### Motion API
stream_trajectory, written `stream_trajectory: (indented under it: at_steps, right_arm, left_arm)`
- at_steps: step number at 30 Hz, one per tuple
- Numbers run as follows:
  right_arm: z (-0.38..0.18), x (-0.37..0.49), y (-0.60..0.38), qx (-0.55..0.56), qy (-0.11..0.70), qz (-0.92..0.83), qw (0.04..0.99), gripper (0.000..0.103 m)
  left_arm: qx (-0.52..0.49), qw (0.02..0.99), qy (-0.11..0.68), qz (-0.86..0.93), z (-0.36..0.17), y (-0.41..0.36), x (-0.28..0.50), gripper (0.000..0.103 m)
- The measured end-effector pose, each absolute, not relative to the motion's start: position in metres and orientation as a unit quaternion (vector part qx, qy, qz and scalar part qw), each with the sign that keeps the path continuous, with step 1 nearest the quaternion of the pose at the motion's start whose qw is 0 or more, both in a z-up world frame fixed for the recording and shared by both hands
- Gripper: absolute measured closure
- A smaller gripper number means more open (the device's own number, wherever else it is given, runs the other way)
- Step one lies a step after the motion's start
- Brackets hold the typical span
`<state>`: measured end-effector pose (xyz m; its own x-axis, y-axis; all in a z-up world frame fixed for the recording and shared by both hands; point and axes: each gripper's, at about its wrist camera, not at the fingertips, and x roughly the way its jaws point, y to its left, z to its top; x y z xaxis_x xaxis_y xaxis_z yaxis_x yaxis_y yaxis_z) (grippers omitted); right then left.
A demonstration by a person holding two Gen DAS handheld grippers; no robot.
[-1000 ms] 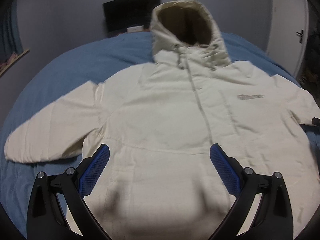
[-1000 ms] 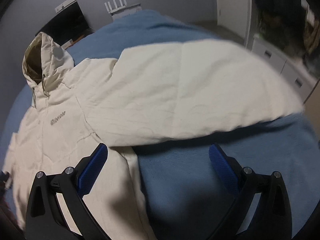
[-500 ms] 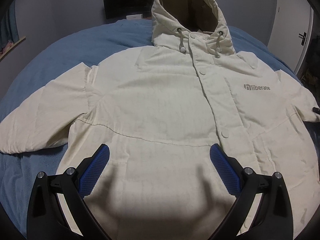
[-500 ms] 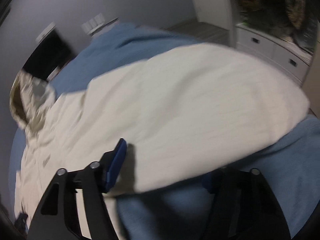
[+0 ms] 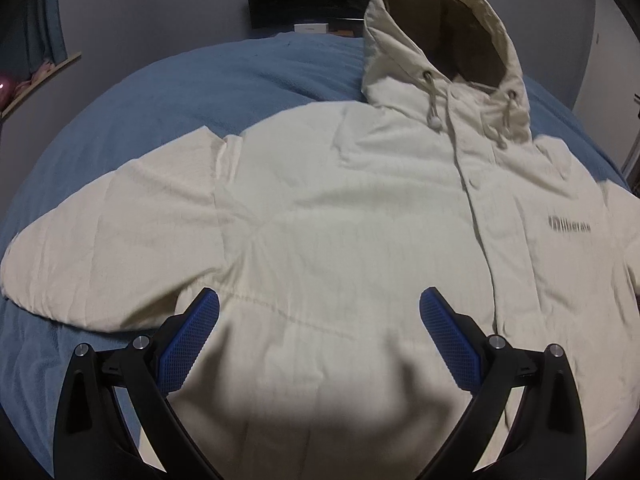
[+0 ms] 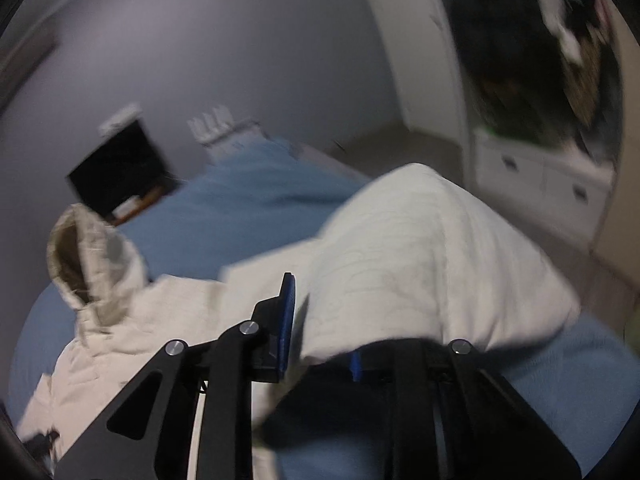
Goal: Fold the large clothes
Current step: 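Grasp the jacket side with the right tool and fold it over the body, then open the right tool and release the folded side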
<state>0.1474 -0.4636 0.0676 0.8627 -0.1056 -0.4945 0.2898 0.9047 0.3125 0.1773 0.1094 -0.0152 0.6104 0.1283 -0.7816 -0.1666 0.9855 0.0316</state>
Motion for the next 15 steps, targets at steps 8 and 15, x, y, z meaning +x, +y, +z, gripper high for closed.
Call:
stream_trajectory:
  at_steps: [8,15]
  right_arm:
    - [0.119,0.139,-0.320,0.099,0.218,0.046,0.970,0.083]
    - [0.049,0.153,-0.233,0.075,0.304,0.101,0.944,0.083]
  left_arm:
    - [-0.052,0.897,0.433,0.073,-0.018,0.117,0.174,0.006]
    - [-0.047,0.902,0.425,0.066,-0.020,0.116,0.170,0.006]
